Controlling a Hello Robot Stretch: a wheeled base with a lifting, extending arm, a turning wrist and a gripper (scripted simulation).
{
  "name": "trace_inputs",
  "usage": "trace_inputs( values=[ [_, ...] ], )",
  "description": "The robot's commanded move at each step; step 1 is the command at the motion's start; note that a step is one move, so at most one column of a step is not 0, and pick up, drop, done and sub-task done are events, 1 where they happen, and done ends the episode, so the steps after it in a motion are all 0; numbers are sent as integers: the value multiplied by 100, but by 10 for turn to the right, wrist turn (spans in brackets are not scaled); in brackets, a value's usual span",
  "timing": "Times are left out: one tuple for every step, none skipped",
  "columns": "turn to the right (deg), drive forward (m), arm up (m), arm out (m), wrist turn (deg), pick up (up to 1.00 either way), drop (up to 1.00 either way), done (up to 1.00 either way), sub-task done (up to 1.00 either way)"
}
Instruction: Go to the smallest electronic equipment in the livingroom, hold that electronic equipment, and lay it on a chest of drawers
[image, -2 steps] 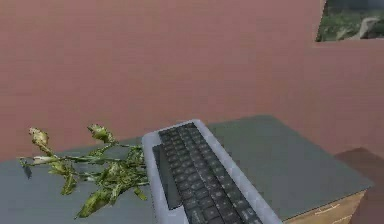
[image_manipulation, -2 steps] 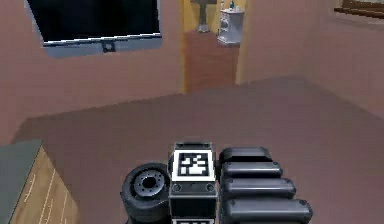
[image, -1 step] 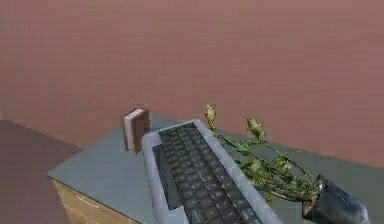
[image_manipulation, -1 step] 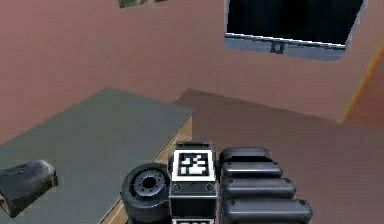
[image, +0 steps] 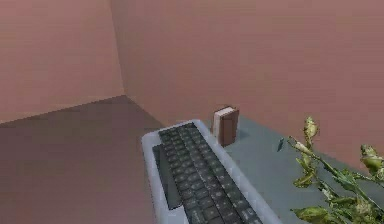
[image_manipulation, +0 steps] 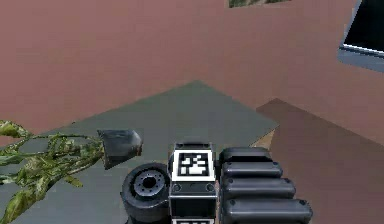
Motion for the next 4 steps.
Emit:
trace_inputs(
  values=[
    [0,0,0,38,0,0,0,0,0],
    [0,0,0,0,390,0,0,0,0],
    [0,0,-4,0,0,0,0,0,0],
    [0,0,-32,0,0,0,0,0,0]
  ],
)
